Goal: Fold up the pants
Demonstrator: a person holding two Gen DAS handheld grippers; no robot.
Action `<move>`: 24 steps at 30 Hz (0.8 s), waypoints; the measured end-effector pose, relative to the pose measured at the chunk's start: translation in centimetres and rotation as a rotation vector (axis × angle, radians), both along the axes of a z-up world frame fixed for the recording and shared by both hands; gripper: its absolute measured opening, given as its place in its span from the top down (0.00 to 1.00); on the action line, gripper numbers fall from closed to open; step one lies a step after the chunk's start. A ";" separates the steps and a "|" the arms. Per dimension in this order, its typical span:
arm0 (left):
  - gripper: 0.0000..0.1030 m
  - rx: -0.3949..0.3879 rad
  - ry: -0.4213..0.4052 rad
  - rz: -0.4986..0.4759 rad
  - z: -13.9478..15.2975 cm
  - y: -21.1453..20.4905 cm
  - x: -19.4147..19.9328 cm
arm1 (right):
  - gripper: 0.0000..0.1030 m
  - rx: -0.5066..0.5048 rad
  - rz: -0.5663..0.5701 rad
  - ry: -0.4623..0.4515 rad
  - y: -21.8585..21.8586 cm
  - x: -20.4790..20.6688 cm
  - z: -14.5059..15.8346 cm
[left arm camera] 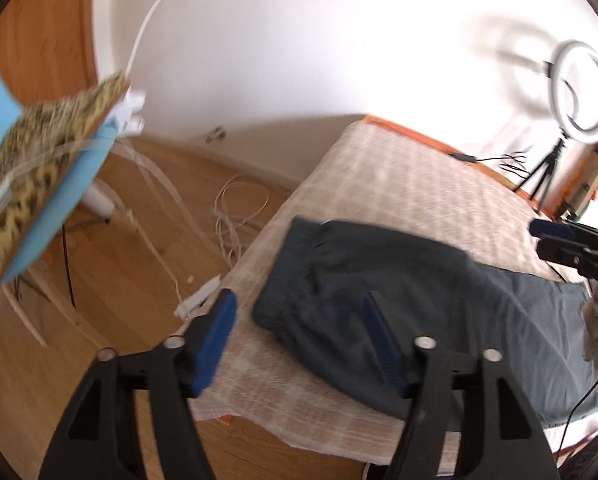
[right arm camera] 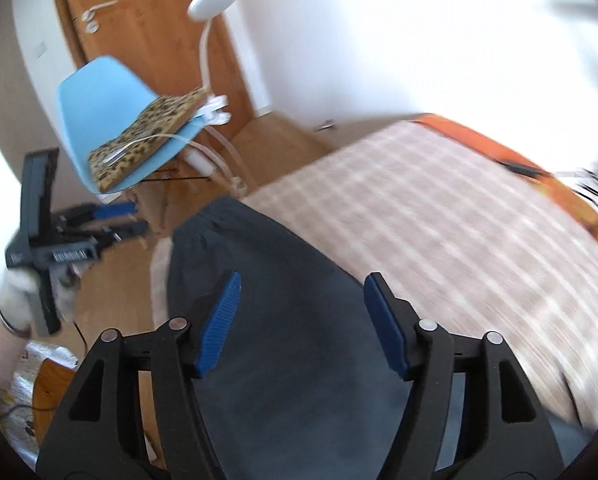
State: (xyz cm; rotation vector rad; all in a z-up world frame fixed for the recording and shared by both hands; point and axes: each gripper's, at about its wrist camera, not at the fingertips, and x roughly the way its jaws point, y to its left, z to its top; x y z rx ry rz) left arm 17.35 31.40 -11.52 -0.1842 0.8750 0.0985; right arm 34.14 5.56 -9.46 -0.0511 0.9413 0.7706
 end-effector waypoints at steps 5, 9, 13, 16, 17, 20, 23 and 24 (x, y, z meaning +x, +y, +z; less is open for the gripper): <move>0.28 0.005 -0.010 -0.076 2.9 -3.9 0.4 | 0.24 -0.026 -0.135 -0.017 -9.0 -4.0 1.6; 0.28 0.006 0.010 -0.155 4.2 -7.1 1.1 | 0.23 -0.046 -0.249 0.001 -15.1 -7.0 1.5; 0.28 0.027 0.041 -0.145 3.9 -9.2 1.6 | 0.23 -0.050 -0.292 0.032 -19.0 -9.9 0.4; 0.28 -0.025 0.080 -0.112 2.4 -9.0 1.7 | 0.23 -0.041 -0.312 0.065 -20.8 -11.7 -1.0; 0.28 -0.052 0.093 -0.101 1.8 -8.7 1.9 | 0.23 -0.038 -0.314 0.075 -21.3 -12.1 -1.6; 0.28 -0.121 0.128 -0.020 0.0 -6.6 1.8 | 0.23 -0.044 -0.319 0.097 -21.7 -13.0 -3.1; 0.28 -0.182 0.158 0.090 -1.9 -3.3 1.4 | 0.23 -0.018 -0.327 0.128 -21.8 -13.6 -4.5; 0.28 -0.208 0.167 0.126 -2.5 -2.0 1.2 | 0.23 -0.012 -0.330 0.137 -21.8 -13.6 -4.8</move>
